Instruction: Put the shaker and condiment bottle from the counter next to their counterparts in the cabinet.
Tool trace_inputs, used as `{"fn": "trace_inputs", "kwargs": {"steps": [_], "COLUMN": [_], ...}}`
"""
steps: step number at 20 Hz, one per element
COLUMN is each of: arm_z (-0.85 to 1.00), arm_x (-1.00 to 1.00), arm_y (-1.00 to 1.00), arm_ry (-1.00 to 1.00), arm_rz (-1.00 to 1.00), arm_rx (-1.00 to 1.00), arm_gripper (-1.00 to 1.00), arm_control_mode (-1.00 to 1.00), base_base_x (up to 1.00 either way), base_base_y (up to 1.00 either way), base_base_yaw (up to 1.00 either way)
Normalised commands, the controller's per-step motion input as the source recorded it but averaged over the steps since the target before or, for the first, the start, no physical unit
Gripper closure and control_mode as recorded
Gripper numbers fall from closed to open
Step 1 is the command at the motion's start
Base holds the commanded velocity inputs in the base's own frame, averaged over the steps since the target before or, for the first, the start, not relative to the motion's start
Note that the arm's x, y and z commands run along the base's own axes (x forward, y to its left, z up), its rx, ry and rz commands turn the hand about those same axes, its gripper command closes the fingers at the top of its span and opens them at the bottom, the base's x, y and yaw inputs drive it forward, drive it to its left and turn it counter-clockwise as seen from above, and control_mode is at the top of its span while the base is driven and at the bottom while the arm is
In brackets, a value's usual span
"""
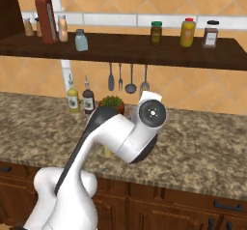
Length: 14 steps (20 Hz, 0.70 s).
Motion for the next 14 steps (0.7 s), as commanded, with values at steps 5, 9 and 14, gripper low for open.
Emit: {"fn": "trace_inputs", "kwargs": {"steps": [5, 9, 14], "arm_z": [-0.81, -0.11, 0.00], "arm_x": [0.57, 0.29, 0.09], "arm_y": [-0.62, -0.58, -0.31], "arm_ry": [0.33, 0.28, 0.28], "arm_rz": [0.35, 0.11, -0.01], "arm_rx": [-0.05, 0.10, 0.25], "arm_gripper": [-1.00, -1.00, -1.00], "arm_control_mode": [-1.00, -1.00, -1.00], "base_base_x": [0.00, 0.00, 0.00], "base_base_y": [0.00, 0.00, 0.00], "base_base_yaw": [0.00, 0.00, 0.00]}}
